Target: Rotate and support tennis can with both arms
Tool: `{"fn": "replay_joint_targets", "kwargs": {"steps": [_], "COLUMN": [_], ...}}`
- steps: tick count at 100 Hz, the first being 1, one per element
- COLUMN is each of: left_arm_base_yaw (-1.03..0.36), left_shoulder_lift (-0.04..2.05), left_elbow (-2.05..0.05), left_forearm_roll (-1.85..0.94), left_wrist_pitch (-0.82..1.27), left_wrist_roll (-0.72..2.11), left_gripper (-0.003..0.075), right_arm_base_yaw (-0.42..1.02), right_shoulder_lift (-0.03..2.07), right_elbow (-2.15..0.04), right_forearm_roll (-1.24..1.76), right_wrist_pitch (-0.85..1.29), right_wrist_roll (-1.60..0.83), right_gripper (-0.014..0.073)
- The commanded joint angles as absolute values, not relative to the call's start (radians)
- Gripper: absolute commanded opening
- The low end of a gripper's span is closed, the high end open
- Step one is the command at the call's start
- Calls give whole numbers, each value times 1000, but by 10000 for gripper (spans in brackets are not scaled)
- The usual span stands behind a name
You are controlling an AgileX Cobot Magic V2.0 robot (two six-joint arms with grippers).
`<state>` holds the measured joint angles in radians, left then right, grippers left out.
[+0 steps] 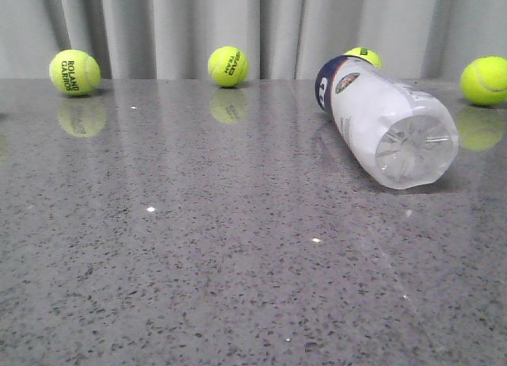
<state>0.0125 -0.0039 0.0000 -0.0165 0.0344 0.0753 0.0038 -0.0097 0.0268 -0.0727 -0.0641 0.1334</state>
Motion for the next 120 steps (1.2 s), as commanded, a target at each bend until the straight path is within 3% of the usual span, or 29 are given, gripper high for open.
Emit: {"fn": "replay_joint_targets", "kwargs": {"steps": [1,10,32,62,96,108,120], "left_arm_base_yaw": [9,9,9,9,9,9,9], "left_shoulder_lift": [-37,-37,-37,-37,-37,-37,-37], "left_elbow": [45,45,45,45,45,45,45], "left_forearm_roll": [-20,-20,-20,-20,-20,-20,-20], "left_wrist_pitch": [-51,-51,-51,-51,-51,-51,-51], "left_wrist_roll": [64,64,64,64,64,64,64], "left_gripper": [-20,-20,-20,-20,-20,-20,-20], "right_arm_base_yaw": [-4,-4,-4,-4,-4,-4,-4], "right_shoulder_lift": [-38,-35,65,366,698,780,831], "right_elbow": [7,-28,-243,-576,-786,-826,-840], "right_forearm_roll": [-77,-77,-52,-47,-43,-43,-43], "right_wrist_pitch": [-243,-219,134,411,669,763,832], "right_wrist_roll": [136,154,161,161,161,142,108], "right_gripper": [-67,-67,-67,-67,-61,60,373]}}
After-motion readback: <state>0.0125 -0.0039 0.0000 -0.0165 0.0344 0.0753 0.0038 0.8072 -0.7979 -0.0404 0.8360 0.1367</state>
